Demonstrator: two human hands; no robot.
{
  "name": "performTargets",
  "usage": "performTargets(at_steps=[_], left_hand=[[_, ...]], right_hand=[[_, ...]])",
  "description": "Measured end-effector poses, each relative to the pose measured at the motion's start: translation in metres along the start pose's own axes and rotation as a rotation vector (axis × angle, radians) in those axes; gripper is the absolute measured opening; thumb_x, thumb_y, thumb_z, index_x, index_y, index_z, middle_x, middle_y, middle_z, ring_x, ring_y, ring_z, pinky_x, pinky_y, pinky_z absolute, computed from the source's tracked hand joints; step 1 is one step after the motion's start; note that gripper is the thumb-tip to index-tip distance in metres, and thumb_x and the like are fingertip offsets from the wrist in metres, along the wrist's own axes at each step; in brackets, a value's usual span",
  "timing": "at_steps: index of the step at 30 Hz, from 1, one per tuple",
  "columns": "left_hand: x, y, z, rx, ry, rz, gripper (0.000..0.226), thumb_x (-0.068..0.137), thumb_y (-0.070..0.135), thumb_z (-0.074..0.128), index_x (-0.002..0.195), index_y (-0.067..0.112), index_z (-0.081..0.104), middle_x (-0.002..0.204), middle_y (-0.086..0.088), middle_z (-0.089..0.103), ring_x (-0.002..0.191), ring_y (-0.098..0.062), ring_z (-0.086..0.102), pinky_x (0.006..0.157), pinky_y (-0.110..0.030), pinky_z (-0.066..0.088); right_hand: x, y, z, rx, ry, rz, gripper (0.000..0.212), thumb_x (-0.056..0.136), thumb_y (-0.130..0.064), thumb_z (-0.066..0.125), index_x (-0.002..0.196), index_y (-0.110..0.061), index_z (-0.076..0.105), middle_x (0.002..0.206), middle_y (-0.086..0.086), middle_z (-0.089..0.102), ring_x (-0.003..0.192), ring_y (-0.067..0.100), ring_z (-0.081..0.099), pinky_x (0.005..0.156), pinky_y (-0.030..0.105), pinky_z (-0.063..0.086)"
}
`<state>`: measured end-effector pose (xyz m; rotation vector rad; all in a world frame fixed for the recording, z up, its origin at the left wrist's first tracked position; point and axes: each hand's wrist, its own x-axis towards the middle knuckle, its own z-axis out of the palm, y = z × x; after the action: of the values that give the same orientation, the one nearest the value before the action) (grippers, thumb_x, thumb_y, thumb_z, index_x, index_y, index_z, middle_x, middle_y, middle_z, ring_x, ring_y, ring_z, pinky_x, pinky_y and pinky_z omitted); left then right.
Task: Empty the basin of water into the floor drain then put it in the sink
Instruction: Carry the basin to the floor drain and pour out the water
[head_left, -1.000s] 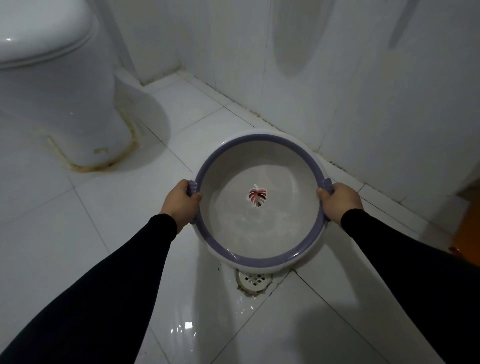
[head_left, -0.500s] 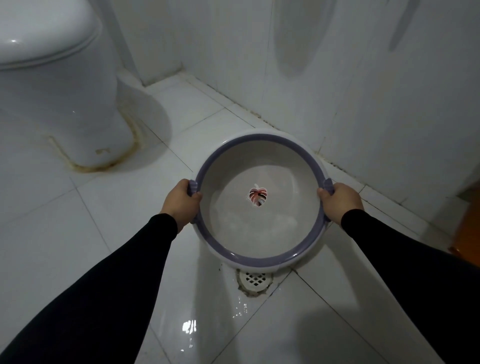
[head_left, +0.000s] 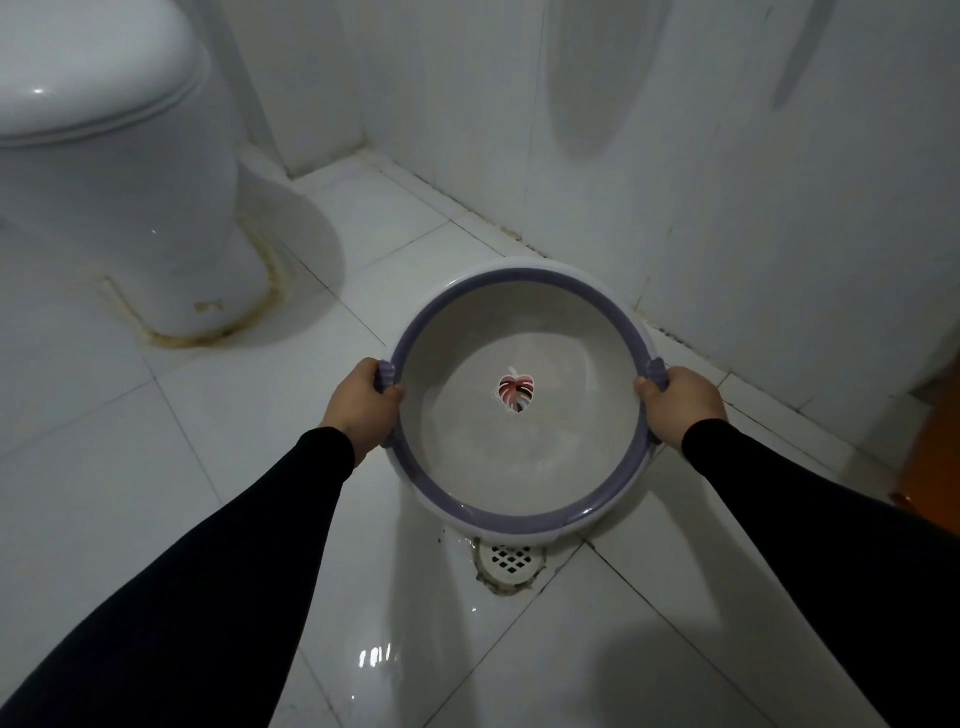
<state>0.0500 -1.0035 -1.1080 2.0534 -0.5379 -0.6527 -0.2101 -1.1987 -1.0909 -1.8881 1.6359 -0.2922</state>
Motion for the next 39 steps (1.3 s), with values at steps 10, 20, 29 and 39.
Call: performTargets(at_steps=[10,20,29,39], left_hand=[[-0.0028,0.0024,-0.003,0.009,-0.01,0.025,0.012,0.094,0.012,0.05,0.087,0.022,0.05,0.082,-0.008,0.058,0.064,-0.024,0.057,0.043,-0.028,0.051],[-0.002,0.002,-0.0029,0.017,0.003,0.025,0.014,0.094,0.013,0.051,0.085,0.024,0.05,0.084,-0.009,0.06,0.066,-0.025,0.06,0.044,-0.029,0.052],[-0.0022,0.0027,-0.0024,0.036,-0.004,0.015,0.004,0.095,0.014,0.051,0.098,0.016,0.052,0.088,-0.008,0.061,0.067,-0.023,0.061,0.042,-0.026,0.049],[-0.0038,0.0047,-0.0024,0.059,-0.001,0.025,0.005,0.093,0.014,0.051,0.098,0.014,0.053,0.09,-0.011,0.062,0.077,-0.03,0.064,0.064,-0.04,0.058]], right_hand=[[-0.0014,-0.0025,-0.0018,-0.043,0.011,-0.007,0.041,0.097,-0.032,0.047,0.109,0.006,0.058,0.109,0.025,0.064,0.101,0.034,0.062,0.07,0.025,0.037],[-0.0015,-0.0026,-0.0028,-0.036,0.012,-0.008,0.042,0.097,-0.031,0.049,0.111,0.007,0.058,0.113,0.026,0.063,0.104,0.035,0.061,0.073,0.026,0.036],[-0.0033,-0.0031,-0.0032,-0.023,0.012,-0.002,0.041,0.097,-0.029,0.049,0.111,0.007,0.057,0.113,0.026,0.063,0.104,0.035,0.061,0.072,0.026,0.037],[-0.0053,-0.0025,-0.0053,-0.016,0.002,-0.004,0.04,0.097,-0.029,0.049,0.11,0.008,0.057,0.112,0.026,0.064,0.103,0.035,0.061,0.072,0.026,0.037]])
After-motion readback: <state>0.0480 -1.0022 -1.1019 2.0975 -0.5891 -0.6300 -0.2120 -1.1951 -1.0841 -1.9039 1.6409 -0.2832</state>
